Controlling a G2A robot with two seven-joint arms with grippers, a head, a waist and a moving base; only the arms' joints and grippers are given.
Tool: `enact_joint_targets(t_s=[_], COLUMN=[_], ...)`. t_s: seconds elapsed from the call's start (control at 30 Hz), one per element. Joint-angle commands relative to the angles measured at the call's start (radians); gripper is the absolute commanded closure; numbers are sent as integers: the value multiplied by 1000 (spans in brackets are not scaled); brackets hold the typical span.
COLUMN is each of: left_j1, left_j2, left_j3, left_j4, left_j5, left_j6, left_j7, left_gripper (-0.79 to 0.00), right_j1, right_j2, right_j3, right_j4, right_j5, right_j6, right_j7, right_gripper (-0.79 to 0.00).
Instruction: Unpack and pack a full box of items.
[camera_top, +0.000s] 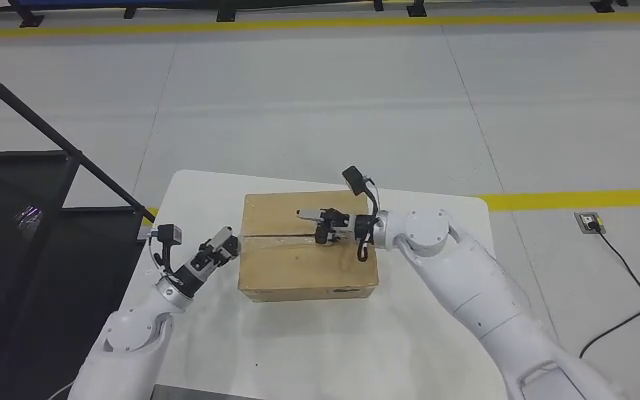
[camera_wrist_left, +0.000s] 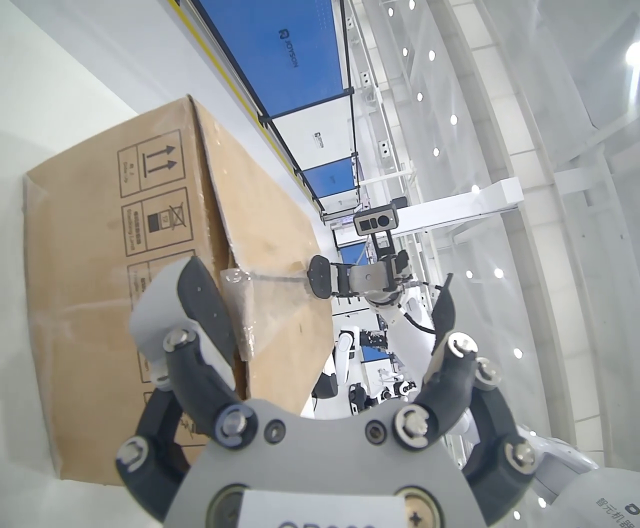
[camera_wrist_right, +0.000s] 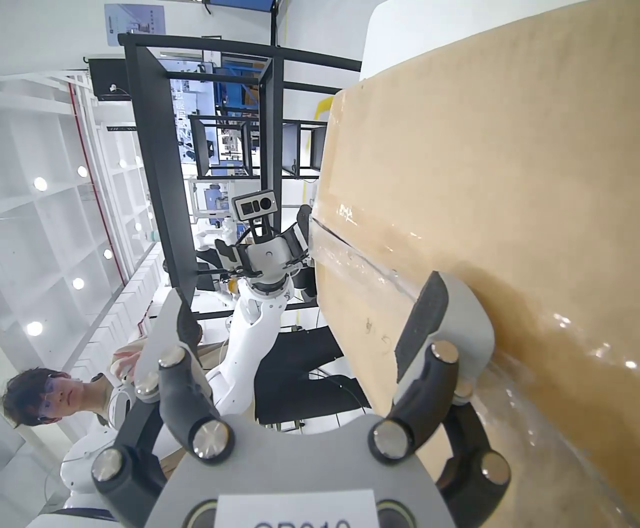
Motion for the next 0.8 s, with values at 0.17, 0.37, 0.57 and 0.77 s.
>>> enact_joint_targets(t_s=[0.17, 0.37, 0.57, 0.77], left_j1=[13, 21, 29, 34], left_j2=[1, 2, 4, 4], left_j3=[-2, -4, -9, -8], left_j4=[-15, -23, -30, -31], left_j5=[-16, -27, -35, -42], left_j6=[-5, -11, -16, -20], left_j7=[-16, -26, -35, -40], left_gripper=[-785, -785, -785, -785], right_j1=[47, 78, 99, 111], right_j2=[-69, -135, -197, -253], right_j3=[-77, -131, -170, -193], right_j4=[74, 150, 224, 289], right_j5=[29, 57, 69, 88], right_j6=[-13, -57, -105, -164], right_j7=[-10, -34, -70, -63], right_gripper=[-785, -785, -785, -785])
